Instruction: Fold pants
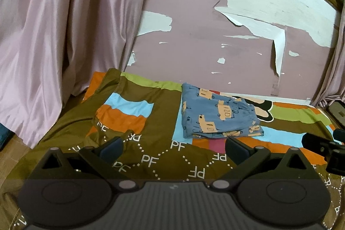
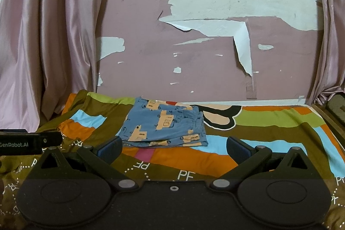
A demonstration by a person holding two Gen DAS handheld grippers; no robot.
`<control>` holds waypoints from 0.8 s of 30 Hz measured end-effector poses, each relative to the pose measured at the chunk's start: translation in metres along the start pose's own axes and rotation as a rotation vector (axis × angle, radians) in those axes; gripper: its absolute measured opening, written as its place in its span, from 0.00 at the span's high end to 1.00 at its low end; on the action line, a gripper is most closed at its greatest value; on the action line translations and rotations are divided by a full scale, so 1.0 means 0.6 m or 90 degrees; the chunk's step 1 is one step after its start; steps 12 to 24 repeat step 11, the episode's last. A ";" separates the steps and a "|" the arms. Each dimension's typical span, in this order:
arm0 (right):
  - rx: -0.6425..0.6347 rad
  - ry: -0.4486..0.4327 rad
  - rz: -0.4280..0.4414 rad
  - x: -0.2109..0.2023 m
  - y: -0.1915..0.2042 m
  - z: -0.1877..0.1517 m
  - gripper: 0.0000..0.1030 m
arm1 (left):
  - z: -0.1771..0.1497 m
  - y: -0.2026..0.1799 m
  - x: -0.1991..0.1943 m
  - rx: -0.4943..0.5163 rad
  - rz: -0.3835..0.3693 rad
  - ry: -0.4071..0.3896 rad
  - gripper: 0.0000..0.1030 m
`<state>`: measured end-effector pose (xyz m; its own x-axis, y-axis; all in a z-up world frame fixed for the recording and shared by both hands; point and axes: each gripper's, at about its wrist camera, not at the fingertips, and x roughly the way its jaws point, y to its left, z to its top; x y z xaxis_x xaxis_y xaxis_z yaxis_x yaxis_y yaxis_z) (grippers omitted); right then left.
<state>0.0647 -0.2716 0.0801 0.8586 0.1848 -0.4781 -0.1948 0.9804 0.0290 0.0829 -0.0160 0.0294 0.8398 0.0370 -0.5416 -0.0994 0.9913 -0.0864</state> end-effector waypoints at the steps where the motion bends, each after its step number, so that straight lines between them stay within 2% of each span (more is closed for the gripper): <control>1: 0.000 0.001 0.000 0.000 0.000 0.000 0.01 | 0.000 -0.001 -0.001 0.002 0.000 -0.001 0.00; 24: -0.001 0.004 0.000 0.002 0.001 0.000 0.01 | 0.000 0.001 0.001 -0.003 -0.001 0.011 0.00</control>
